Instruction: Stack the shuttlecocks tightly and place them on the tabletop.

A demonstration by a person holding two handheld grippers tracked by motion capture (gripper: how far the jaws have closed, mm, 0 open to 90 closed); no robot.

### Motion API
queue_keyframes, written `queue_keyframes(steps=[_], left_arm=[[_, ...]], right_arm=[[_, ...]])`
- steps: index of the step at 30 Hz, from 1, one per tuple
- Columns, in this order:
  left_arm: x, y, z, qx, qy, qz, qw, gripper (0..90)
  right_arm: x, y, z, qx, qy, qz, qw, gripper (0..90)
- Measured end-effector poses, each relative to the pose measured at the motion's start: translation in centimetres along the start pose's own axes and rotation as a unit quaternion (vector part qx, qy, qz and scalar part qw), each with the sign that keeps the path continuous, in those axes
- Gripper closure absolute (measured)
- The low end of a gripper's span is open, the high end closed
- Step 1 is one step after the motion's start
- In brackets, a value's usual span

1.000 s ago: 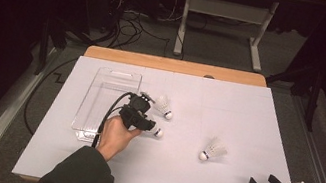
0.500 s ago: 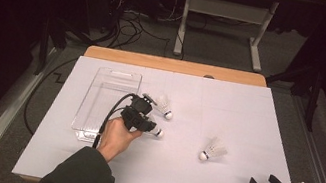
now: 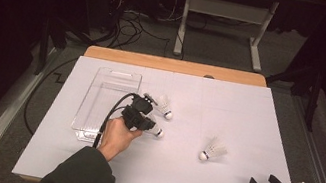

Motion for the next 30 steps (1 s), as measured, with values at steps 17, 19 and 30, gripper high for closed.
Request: queue_keyframes(steps=[17, 19, 30], left_arm=[[0.4, -0.5, 1.2, -0.01, 0.023, 0.019, 0.9995, 89.2], [0.2, -0.4, 1.2, -0.012, 0.023, 0.02, 0.9995, 89.2], [-0.4, -0.7, 1.3, -0.016, 0.017, 0.027, 0.9994, 89.2]], right_arm=[[0.0, 0.0, 0.0, -0.001, 0.0, 0.003, 1.0, 26.8], [0.0, 0.0, 0.0, 0.0, 0.0, 0.003, 1.0, 26.7], [0.0, 0.0, 0.0, 0.0, 0.001, 0.003, 1.0, 26.7]])
Point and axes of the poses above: each handheld gripper's, and its own axes: y roughly forward along the jaws, z roughly out of its top, x roughly to its right, the point moved 7 cm from there along y, roughly forward along the jaws, and after that the axes turned 7 degrees about -z, right-handed, at the moved point
